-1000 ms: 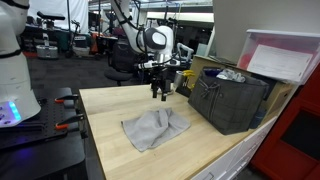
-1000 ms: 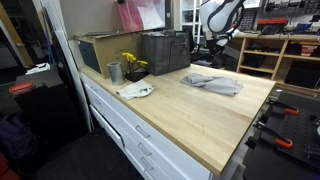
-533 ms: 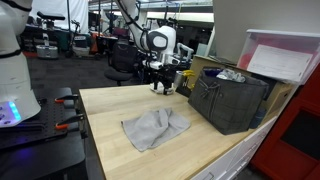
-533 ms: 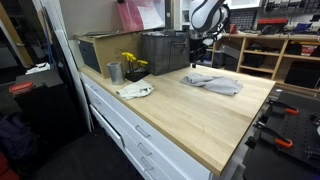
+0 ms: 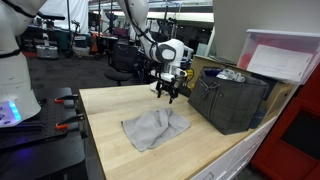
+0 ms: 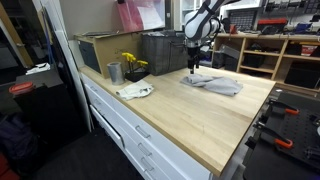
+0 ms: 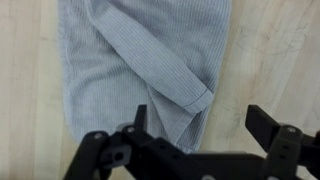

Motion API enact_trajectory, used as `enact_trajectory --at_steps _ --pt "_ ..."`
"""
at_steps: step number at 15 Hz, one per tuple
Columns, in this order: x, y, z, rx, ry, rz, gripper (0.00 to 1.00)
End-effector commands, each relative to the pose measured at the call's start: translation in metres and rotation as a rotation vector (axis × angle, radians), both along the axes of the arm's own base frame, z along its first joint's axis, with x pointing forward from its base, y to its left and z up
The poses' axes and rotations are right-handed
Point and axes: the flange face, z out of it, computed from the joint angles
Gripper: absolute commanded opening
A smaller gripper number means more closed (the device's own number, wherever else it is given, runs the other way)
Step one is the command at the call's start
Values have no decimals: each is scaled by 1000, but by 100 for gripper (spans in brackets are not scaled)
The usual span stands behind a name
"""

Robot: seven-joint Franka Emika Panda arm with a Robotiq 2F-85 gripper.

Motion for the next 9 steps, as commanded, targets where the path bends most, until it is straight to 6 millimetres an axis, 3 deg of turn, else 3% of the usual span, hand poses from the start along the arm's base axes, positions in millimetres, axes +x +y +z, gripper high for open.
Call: enact_trajectory --at_steps 1,5,9 --pt "25 -10 -10 24 24 1 100" --pt "35 -8 -27 20 37 -55 100" --pt "23 -16 -51 -8 77 -159 100"
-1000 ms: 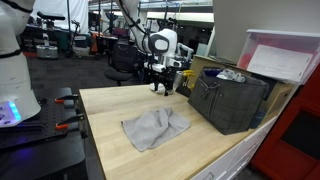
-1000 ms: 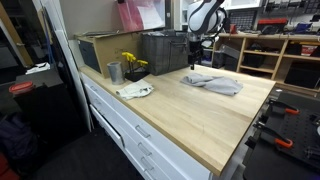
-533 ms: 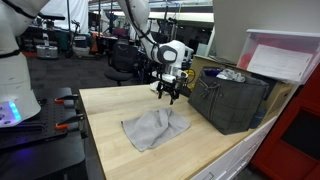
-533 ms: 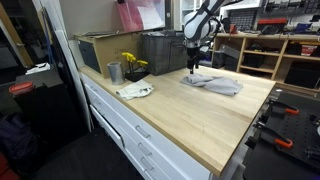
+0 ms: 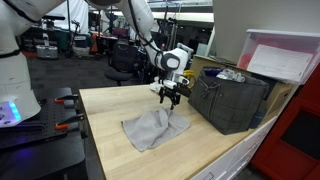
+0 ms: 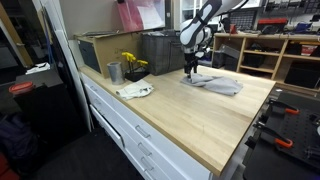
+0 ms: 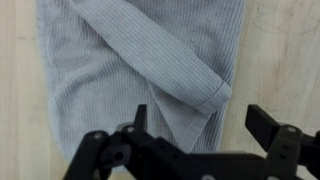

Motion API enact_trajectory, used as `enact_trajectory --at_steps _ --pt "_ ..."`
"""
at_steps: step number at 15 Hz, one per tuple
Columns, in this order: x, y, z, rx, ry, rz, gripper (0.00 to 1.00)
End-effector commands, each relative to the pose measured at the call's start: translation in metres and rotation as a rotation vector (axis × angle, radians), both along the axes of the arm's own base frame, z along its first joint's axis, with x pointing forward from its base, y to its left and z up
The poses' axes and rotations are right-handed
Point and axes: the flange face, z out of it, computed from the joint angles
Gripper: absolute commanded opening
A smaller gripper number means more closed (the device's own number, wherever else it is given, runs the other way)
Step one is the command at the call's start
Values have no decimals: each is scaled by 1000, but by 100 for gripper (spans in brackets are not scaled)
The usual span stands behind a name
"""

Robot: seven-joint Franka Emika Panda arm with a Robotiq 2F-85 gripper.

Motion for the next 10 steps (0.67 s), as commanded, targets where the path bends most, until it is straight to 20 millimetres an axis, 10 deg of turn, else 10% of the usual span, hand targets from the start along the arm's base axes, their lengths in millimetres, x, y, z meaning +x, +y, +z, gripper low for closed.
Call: enact_trajectory --at_steps 1,2,10 --pt "-9 -14 -14 -15 36 -114 100" --pt "-12 -17 -17 -19 35 -145 76" --pt "-7 -8 -9 1 -12 -271 20"
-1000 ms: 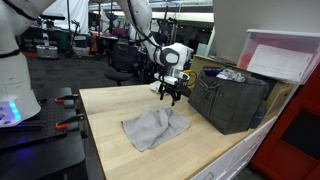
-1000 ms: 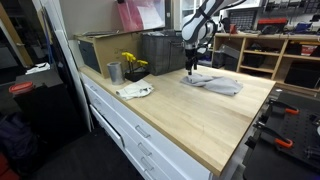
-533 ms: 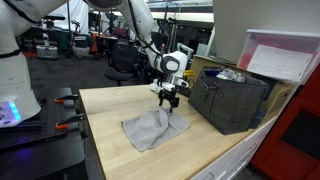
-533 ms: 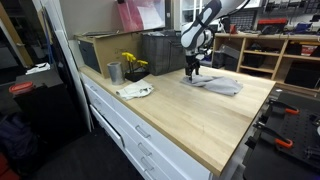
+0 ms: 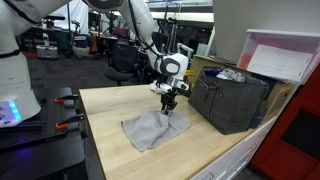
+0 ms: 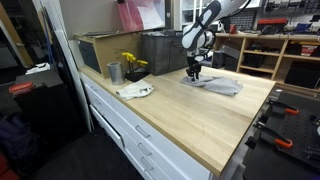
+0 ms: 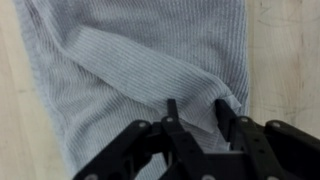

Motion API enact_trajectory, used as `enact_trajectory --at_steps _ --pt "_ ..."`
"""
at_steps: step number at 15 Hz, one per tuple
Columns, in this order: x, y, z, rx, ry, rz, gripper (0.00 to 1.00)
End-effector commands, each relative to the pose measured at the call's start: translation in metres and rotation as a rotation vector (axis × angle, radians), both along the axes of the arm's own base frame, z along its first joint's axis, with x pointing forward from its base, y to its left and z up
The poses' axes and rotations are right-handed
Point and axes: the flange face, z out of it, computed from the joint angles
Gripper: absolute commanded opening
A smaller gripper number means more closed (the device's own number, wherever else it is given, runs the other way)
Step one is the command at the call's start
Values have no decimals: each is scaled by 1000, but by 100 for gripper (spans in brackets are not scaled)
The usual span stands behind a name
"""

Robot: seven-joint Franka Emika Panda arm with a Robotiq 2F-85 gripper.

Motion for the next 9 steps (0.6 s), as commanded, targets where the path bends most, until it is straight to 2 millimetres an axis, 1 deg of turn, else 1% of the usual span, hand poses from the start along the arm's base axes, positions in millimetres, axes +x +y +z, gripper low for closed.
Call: enact_trajectory --at_steps 1,2,3,6,8,9 --pt "3 11 12 13 -27 -50 13" --pt "4 15 12 17 -29 -52 5" --pt "4 18 12 20 -31 -58 1" --pt "3 25 16 18 -42 -83 0" --pt "3 25 27 -12 -71 -123 1" --pt "3 23 36 -28 -94 -151 1"
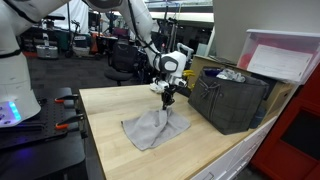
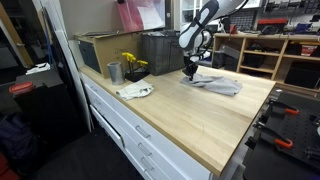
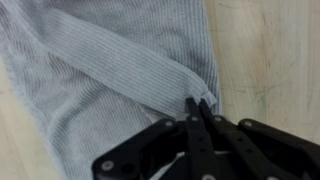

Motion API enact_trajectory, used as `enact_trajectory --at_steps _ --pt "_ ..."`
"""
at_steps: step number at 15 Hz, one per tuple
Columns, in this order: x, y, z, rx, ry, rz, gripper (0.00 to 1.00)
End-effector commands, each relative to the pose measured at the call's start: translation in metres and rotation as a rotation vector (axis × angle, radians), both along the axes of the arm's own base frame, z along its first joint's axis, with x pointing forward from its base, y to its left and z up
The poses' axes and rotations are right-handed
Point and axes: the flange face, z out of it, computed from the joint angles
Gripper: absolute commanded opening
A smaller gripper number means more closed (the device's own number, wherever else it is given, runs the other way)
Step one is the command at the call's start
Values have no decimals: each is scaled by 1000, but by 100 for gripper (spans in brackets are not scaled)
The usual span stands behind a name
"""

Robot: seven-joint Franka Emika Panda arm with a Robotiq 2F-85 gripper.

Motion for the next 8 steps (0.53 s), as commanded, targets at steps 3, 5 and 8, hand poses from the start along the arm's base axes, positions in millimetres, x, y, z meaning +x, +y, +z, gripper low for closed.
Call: enact_trajectory --at_steps 3,5,8 --pt "-5 -14 58 -92 -131 -170 1" --pt "-2 -25 75 -136 -166 -213 1" --pt "7 -42 93 -225 -198 -256 1"
